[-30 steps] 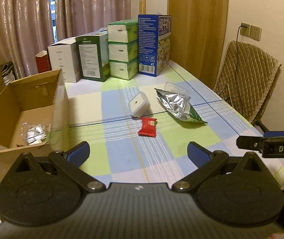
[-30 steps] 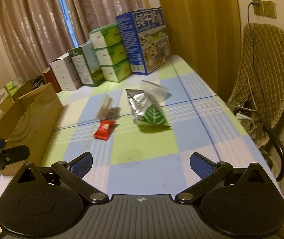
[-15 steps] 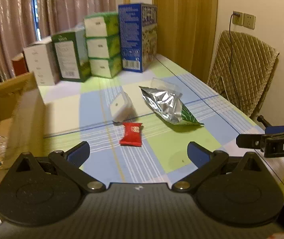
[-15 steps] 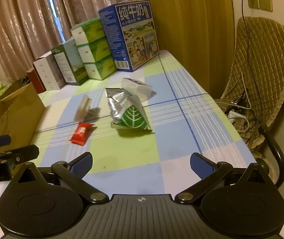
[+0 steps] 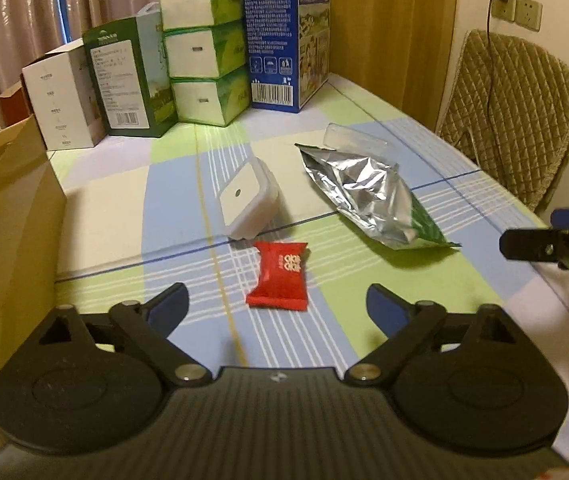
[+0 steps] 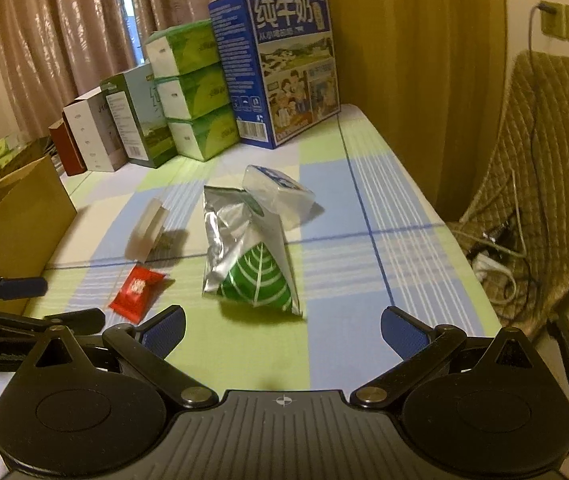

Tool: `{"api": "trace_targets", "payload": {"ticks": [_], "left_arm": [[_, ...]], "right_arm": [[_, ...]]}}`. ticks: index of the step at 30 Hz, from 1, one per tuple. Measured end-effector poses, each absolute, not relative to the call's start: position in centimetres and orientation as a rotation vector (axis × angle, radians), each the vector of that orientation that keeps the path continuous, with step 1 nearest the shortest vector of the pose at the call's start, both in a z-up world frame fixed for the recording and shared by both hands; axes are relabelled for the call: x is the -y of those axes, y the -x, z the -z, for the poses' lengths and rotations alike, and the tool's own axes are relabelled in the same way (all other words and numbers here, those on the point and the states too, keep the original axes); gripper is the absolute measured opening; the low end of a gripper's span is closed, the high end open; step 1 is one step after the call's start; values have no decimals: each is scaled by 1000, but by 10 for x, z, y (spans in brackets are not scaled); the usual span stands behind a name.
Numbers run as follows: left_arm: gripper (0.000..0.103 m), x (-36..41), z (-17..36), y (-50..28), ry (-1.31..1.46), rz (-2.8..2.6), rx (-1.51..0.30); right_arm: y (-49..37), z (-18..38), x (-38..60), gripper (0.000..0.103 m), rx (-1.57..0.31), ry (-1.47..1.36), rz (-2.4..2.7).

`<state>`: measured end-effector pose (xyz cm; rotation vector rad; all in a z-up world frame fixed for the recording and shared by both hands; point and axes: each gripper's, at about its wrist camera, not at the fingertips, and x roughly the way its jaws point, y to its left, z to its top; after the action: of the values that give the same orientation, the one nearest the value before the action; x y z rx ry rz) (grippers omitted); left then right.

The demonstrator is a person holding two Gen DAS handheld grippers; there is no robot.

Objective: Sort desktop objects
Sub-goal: 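Grasp the red candy packet with the left tool while the right tool grasps the silver foil bag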

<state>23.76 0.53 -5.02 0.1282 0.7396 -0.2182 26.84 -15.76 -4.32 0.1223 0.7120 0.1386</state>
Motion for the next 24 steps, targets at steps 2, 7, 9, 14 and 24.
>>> {"api": "trace_targets", "payload": {"ticks": [2,7,9,14,24], "left_arm": [[90,-4,55,-247,-133,222,-744],[84,-2,69,-268,-140,223,-766],[79,-1,75,-275,-145,230,-777],[70,0,86,-288,-154,246,-797],[35,-6,98,-302,-151,255,-818]], "right_arm": [[-279,46,155,101,-713,-118,-155],[-303,56,145,101,-715,-68,-185],[-314,61,142,101,-720,-49,-186],[-339,70,135,101,-745,-23,-224],[-383,92,113,101,-838,52,-283]]}}
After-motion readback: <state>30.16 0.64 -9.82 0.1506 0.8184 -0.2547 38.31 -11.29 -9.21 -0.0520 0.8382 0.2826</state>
